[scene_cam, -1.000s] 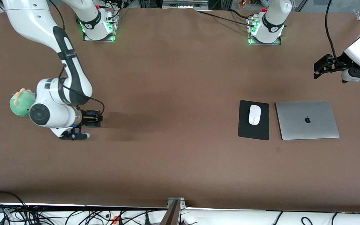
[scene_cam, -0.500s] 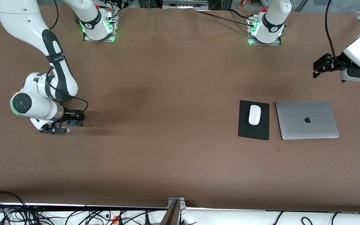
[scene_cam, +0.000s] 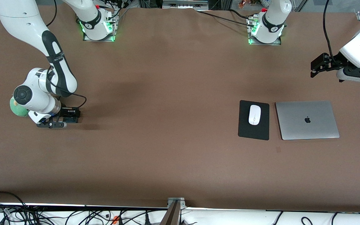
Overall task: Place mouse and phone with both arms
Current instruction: 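Carry the black phone with the right gripper toward the green plush toy, then lower the phone beside the plush toy and open the right gripper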
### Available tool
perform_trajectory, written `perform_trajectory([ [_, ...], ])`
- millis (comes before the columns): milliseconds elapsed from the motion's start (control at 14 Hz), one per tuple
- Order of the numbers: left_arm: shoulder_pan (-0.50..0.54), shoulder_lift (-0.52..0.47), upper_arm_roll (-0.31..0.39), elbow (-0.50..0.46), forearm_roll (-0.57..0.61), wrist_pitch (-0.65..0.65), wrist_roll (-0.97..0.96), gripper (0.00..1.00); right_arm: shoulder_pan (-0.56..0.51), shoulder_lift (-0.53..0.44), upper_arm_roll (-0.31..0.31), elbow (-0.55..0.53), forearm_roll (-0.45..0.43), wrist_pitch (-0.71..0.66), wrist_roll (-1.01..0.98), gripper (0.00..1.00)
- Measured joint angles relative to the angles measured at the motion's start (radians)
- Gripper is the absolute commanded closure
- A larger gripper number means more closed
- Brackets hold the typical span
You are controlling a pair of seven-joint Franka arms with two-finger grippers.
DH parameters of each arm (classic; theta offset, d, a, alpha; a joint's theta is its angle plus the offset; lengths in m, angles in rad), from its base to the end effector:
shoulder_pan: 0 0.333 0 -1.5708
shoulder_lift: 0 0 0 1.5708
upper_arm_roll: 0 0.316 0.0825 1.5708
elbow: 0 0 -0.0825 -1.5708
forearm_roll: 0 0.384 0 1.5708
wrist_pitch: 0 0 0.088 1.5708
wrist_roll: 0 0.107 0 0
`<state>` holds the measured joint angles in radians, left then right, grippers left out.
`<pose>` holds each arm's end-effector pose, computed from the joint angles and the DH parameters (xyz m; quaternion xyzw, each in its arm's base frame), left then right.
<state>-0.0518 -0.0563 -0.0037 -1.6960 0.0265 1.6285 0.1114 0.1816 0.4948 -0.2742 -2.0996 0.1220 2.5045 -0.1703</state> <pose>0.5395 -0.0273 0.6011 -0.9963 0.0842 0.0060 0.0132 0.5710 -0.0553 0.1828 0.9990 0.0019 -0.0369 0.0258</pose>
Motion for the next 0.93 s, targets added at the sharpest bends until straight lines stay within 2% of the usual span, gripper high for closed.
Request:
perform_trajectory([
  [71,0.000,0.000,0.000,0.000,0.000,-0.001,0.000,0.00,0.000,-0.009,-0.003,-0.012,0.000,0.001,-0.002,0.65],
  [143,0.000,0.000,0.000,0.000,0.000,-0.001,0.000,0.00,0.000,-0.021,-0.004,-0.023,0.000,0.001,-0.005,0.14],
  [214,0.000,0.000,0.000,0.000,0.000,-0.002,0.000,0.00,-0.001,-0.032,-0.005,-0.032,0.000,0.002,-0.007,0.00],
  [571,0.000,-0.001,0.000,0.000,0.000,-0.010,0.000,0.00,-0.001,-0.065,-0.005,-0.034,0.001,-0.012,-0.009,0.00],
  [714,0.000,-0.001,0.000,0.000,0.000,-0.013,0.000,0.00,-0.001,-0.092,-0.005,0.010,0.001,-0.123,-0.007,0.00],
  [929,0.000,-0.001,0.000,0.000,0.000,-0.016,0.000,0.00,-0.001,-0.147,-0.005,0.144,0.002,-0.374,0.005,0.00],
])
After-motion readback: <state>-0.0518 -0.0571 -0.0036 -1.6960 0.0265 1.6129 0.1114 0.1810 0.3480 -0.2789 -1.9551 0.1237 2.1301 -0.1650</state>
